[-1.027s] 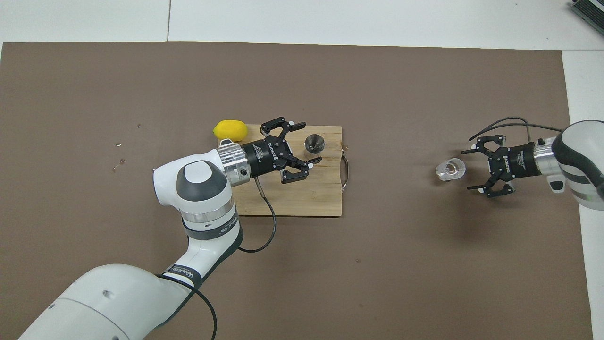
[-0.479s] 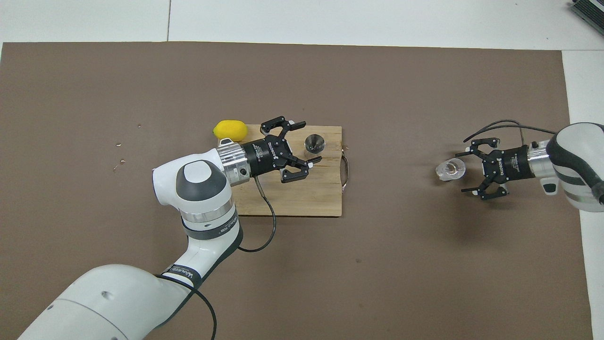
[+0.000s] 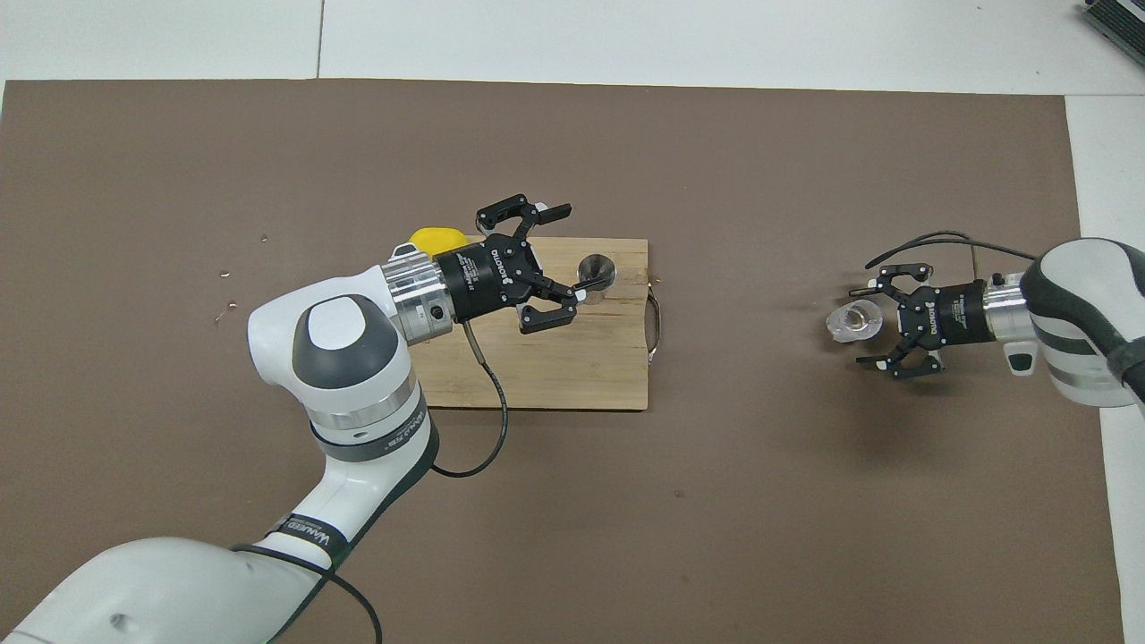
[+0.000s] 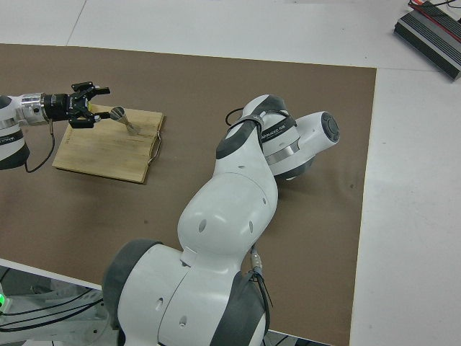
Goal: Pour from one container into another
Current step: 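Release the cup on the board while the right gripper grasps the glass, then withdraw the left gripper while the right gripper lifts the glass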
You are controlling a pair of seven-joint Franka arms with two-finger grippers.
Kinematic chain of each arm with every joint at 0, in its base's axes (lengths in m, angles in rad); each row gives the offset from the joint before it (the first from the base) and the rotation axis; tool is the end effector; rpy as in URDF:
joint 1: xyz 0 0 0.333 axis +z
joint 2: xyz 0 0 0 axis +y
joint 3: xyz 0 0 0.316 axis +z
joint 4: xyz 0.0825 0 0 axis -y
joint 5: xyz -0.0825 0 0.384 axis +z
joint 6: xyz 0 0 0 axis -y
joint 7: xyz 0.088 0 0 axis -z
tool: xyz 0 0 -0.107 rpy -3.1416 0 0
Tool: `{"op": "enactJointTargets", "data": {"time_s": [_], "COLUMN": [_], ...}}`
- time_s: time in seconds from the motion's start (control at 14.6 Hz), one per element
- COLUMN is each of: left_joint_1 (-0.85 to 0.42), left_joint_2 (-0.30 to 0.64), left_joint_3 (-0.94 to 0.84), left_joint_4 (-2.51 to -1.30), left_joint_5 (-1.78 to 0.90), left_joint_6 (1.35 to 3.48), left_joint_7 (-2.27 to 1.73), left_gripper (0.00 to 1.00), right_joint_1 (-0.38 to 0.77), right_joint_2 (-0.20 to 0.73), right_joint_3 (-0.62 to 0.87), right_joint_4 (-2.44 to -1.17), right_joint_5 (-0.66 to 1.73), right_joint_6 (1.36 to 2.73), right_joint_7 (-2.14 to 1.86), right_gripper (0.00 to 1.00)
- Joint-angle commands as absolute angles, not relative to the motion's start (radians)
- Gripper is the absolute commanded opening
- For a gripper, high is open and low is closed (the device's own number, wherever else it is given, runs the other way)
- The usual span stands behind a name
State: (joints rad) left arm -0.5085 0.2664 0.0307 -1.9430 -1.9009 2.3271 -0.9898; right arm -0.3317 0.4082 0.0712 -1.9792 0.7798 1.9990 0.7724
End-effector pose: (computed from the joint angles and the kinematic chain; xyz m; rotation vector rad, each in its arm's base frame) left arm 0.5549 -0.3071 0.3760 1.0511 1.5886 -0.9477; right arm 0.5695 -0.1086 0.2484 -1.8239 1.7236 0.6912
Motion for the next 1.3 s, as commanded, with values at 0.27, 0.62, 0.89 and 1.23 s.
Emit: {"op": "enactJointTargets", "data": {"time_s": [0.27, 0.62, 0.89, 1.23], "left_joint_1": [-0.188, 0.030, 0.089, 0.077], "left_joint_2": [0.153, 0.159, 0.212, 0.224], "left_joint_3": [0.028, 0.029, 0.028, 0.028], "left_joint_4": [-2.060, -2.040, -1.883, -1.708], "left_joint_5": [-1.555, -1.223, -0.944, -0.634], "left_joint_6": [2.042, 1.982, 1.973, 1.985], "left_joint_7": [-1.071, -1.074, -1.071, -1.062], "left_gripper": [1.00, 1.00, 1.00, 1.00], "right_joint_1": [-0.305, -0.302, -0.307, -0.290], "right_joint_2": [0.391, 0.391, 0.387, 0.338], "right_joint_3": [0.075, 0.072, 0.071, 0.072], "right_joint_4": [-2.006, -2.002, -1.997, -1.977], "right_joint_5": [0.825, 0.822, 0.822, 0.821], "right_joint_6": [2.031, 2.033, 2.033, 2.052], "right_joint_7": [0.752, 0.753, 0.758, 0.897], "right_gripper": [1.00, 0.44, 0.00, 0.00]}}
